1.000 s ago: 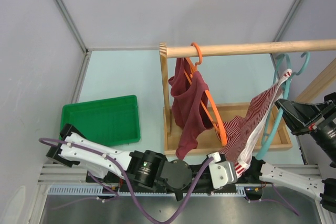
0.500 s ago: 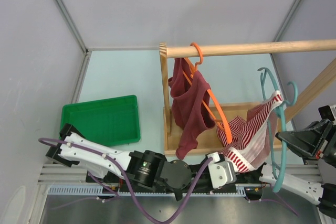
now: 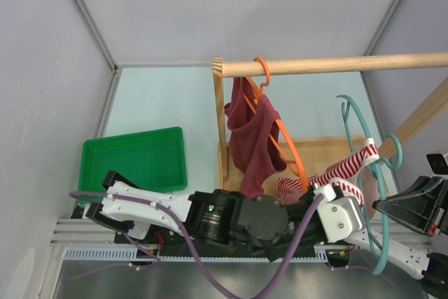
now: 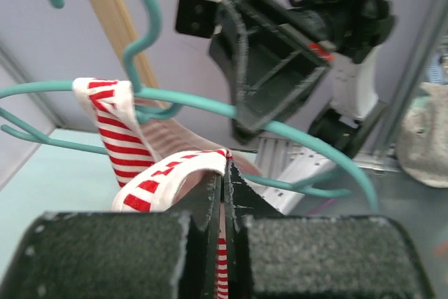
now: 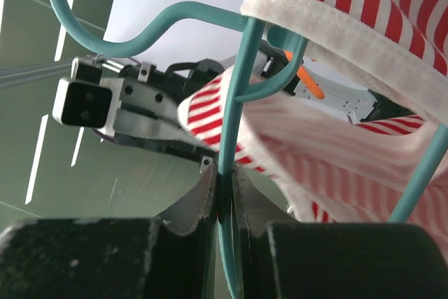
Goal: Remove the tank top from the hanger
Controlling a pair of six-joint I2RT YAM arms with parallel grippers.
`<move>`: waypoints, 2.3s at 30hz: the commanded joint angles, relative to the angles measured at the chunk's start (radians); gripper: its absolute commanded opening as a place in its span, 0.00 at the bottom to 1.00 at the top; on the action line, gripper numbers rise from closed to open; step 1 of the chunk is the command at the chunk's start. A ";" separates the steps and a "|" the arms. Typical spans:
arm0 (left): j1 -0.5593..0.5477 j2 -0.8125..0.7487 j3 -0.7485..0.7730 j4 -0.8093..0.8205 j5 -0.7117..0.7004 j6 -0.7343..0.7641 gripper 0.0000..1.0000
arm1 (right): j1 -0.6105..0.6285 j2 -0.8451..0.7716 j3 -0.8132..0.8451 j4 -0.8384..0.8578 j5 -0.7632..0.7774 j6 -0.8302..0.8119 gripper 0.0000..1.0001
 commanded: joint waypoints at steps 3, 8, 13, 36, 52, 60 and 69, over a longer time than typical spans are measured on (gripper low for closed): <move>0.134 0.053 0.105 -0.071 0.034 -0.012 0.00 | -0.011 -0.027 0.004 0.081 -0.084 -0.025 0.00; 0.182 0.079 0.140 -0.079 0.068 0.000 0.00 | -0.023 -0.029 -0.016 0.119 -0.115 -0.004 0.00; 0.199 0.099 0.151 -0.076 0.039 0.018 0.07 | -0.029 -0.012 -0.027 0.142 -0.138 0.005 0.00; 0.254 0.133 0.172 -0.060 0.074 -0.028 0.47 | -0.081 -0.021 -0.070 0.182 -0.232 0.061 0.00; 0.256 0.110 0.139 -0.020 -0.017 0.073 0.00 | -0.112 -0.107 -0.047 0.102 -0.313 0.033 0.00; 0.282 0.096 0.131 0.001 -0.009 0.141 0.00 | -0.109 -0.145 -0.007 0.006 -0.333 -0.016 0.00; 0.368 0.070 0.137 0.021 0.017 0.130 0.00 | -0.106 -0.172 0.037 -0.120 -0.341 -0.080 0.00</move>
